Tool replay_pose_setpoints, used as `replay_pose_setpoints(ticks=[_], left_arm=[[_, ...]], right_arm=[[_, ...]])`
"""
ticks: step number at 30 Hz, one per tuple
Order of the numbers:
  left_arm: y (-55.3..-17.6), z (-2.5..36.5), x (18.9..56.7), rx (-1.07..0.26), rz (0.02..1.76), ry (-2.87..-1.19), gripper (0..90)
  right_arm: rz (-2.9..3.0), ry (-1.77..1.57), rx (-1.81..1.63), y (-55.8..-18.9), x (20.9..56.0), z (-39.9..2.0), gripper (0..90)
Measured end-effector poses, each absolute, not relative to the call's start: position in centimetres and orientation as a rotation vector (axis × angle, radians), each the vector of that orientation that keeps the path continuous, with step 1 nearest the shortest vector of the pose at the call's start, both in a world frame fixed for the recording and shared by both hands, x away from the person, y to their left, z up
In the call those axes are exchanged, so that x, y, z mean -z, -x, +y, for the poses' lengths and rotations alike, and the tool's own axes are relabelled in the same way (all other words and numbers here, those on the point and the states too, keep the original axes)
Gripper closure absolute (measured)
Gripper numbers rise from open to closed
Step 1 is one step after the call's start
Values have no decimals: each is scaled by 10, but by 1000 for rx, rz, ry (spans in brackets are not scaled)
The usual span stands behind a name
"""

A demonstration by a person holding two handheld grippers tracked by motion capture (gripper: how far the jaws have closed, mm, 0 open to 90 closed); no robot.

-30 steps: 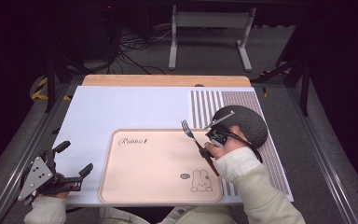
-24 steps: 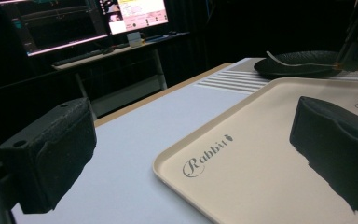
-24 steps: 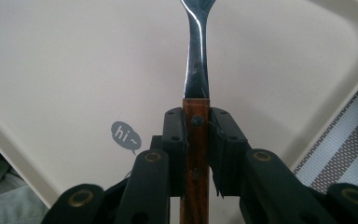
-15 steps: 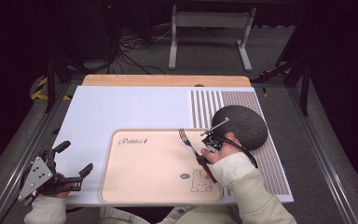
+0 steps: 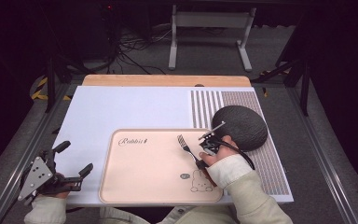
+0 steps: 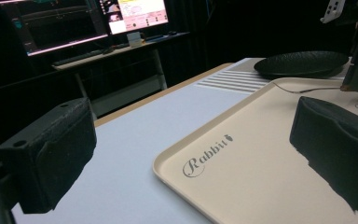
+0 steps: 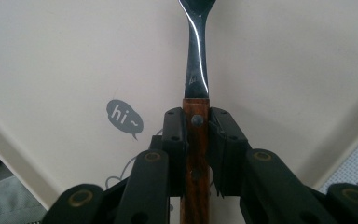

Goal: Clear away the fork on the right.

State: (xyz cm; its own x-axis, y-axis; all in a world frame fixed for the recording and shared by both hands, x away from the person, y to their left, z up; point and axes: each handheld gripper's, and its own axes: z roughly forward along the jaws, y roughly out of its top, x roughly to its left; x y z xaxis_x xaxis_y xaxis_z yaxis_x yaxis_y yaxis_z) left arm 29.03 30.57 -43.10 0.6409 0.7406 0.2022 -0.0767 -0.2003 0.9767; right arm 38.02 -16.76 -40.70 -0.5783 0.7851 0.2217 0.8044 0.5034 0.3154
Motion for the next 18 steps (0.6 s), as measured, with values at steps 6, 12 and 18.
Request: replay_pose_setpoints(ticks=[6,12,18], left_arm=[[-290,306,431,-816,559,-1613,10],[-290,306,431,-815,559,-1614,10],[-290,306,431,-814,559,-1614,10]], right_arm=[[-2667,1427,579,-381,412,-167,778],[-2672,1421,561,-382,415,-166,777],[-2670,1416,556,-382,416,-164,777]])
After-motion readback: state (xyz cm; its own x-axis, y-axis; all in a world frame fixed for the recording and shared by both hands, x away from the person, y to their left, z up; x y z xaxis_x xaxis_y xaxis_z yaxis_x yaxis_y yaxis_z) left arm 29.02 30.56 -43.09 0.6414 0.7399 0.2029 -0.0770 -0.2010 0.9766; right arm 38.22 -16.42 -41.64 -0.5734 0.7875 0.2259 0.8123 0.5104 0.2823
